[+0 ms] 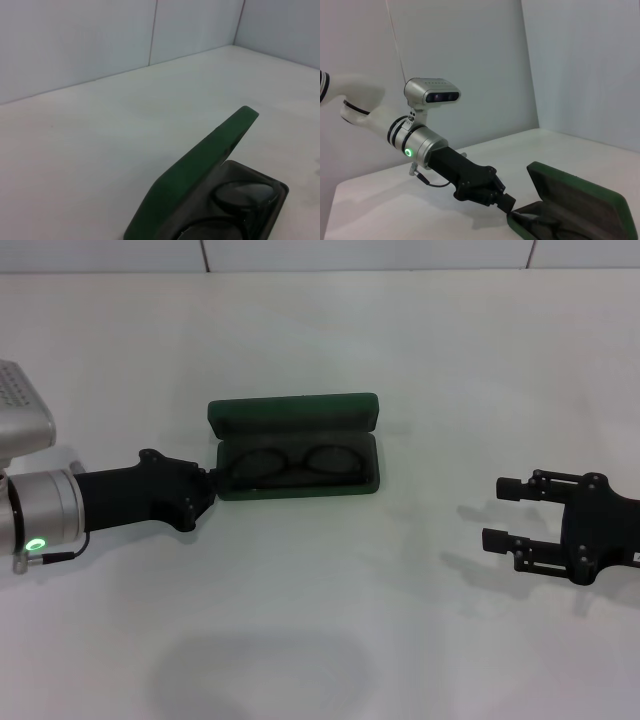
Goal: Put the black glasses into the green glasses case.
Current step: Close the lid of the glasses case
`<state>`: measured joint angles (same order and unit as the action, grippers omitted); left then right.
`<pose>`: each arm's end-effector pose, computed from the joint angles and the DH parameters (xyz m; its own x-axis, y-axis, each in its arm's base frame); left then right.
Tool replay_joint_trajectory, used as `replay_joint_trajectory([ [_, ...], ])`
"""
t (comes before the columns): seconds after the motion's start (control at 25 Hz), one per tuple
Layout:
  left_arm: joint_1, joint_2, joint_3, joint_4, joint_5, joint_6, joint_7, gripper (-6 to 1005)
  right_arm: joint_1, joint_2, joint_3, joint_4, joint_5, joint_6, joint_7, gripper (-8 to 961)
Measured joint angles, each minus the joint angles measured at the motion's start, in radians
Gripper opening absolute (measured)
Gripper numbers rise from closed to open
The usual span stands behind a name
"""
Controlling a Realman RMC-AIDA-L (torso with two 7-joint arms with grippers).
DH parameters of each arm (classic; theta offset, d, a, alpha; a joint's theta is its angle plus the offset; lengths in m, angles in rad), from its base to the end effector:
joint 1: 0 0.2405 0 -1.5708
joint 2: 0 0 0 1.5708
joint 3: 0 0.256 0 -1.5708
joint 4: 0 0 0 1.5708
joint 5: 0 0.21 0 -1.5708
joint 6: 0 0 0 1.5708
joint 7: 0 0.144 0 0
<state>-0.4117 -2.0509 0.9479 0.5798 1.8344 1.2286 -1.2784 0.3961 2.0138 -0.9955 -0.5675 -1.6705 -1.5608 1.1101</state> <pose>-0.3151 0.3202 -0.0229 0.8302 0.3907 0.3978 0.5257 -0.7862 -0.3248 0.2798 0.2939 -0.0076 0.8179 -0.1790 -0.5468 -0.3190 -0.9320 -0.1720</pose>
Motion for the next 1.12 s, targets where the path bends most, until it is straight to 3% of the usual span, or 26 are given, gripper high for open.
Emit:
replay_joint_trajectory([
  [0.16,0.002,0.001,-0.002,0.008,-0.021,0.015,-0.011,72,-0.002,0.000,0.002,0.000,0.001,-0.003,-0.001,642],
  [0.36,0.009,0.022,-0.021,0.047,-0.113,0.079,-0.120,73,-0.005,-0.001,0.007,0.000,0.006,-0.005,-0.002,641],
  [0.48,0.001,0.029,-0.086,0.093,-0.113,0.083,-0.313,74,-0.005,-0.001,0.008,0.000,0.008,-0.005,-0.003,641],
  [0.6,-0.034,0.039,-0.094,0.154,-0.046,0.082,-0.525,74,-0.006,0.000,0.009,0.012,0.009,0.001,-0.011,641],
  [0.68,-0.055,0.012,-0.095,0.228,0.017,0.065,-0.632,75,-0.007,0.000,0.009,0.027,0.009,0.006,-0.027,641],
  [0.72,-0.057,-0.017,-0.091,0.296,0.060,0.038,-0.701,75,-0.007,0.000,0.009,0.036,0.010,0.011,-0.038,641],
  [0.76,-0.055,-0.031,-0.082,0.342,0.080,0.010,-0.749,75,-0.006,0.001,0.010,0.042,0.011,0.016,-0.046,640],
  [0.84,-0.045,-0.049,-0.030,0.425,0.107,-0.065,-0.870,76,-0.003,0.002,0.011,0.055,0.012,0.030,-0.054,640],
  [1.0,-0.024,-0.042,0.284,0.563,0.203,-0.360,-1.219,76,-0.004,0.002,0.012,0.061,0.013,0.043,-0.058,640],
  [1.12,-0.021,-0.044,0.483,0.604,0.402,-0.536,-1.462,77,-0.003,0.001,0.019,0.061,0.013,0.047,-0.063,638],
])
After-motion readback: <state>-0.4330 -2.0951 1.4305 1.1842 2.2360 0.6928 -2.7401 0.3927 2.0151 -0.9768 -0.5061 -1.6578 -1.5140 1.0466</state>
